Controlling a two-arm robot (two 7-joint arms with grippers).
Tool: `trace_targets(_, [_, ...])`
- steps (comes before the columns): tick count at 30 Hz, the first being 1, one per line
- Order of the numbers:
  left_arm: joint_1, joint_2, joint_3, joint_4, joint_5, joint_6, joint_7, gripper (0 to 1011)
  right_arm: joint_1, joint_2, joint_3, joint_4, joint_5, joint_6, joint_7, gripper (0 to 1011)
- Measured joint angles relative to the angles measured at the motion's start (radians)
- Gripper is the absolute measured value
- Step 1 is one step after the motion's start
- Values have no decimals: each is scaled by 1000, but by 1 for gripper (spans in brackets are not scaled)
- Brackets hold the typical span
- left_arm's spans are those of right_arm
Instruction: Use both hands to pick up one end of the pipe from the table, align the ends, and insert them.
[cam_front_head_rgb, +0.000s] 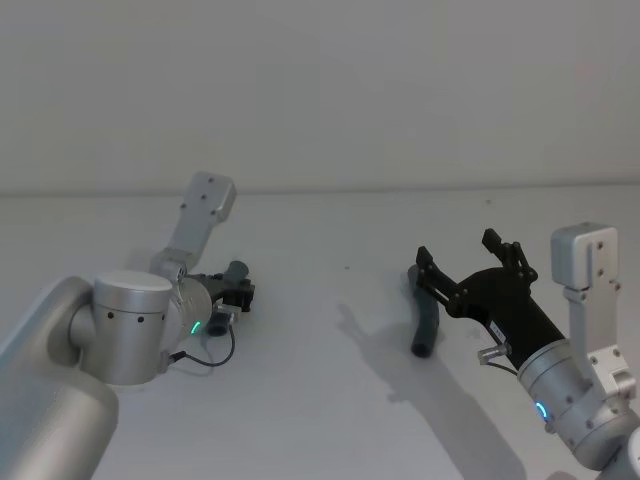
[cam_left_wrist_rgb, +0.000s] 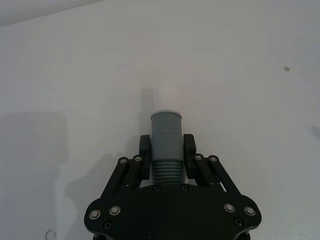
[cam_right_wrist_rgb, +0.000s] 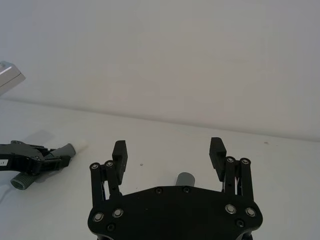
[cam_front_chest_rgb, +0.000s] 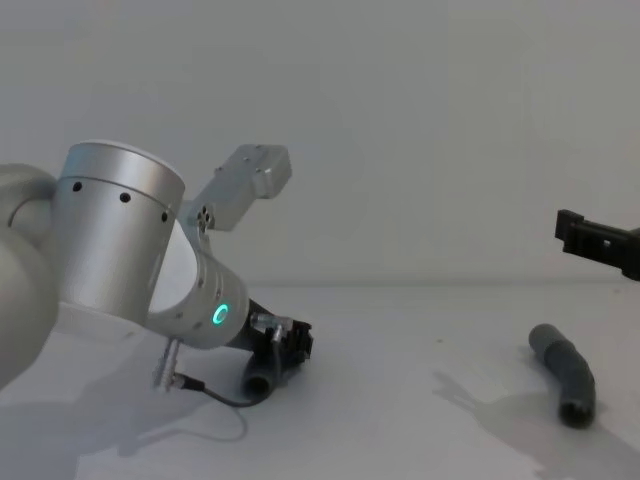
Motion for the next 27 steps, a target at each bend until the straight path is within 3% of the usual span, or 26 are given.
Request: trace_targets(27, [-1, 8, 4, -1, 3, -4, -17, 344, 0, 0, 0, 0, 0, 0, 0, 1000])
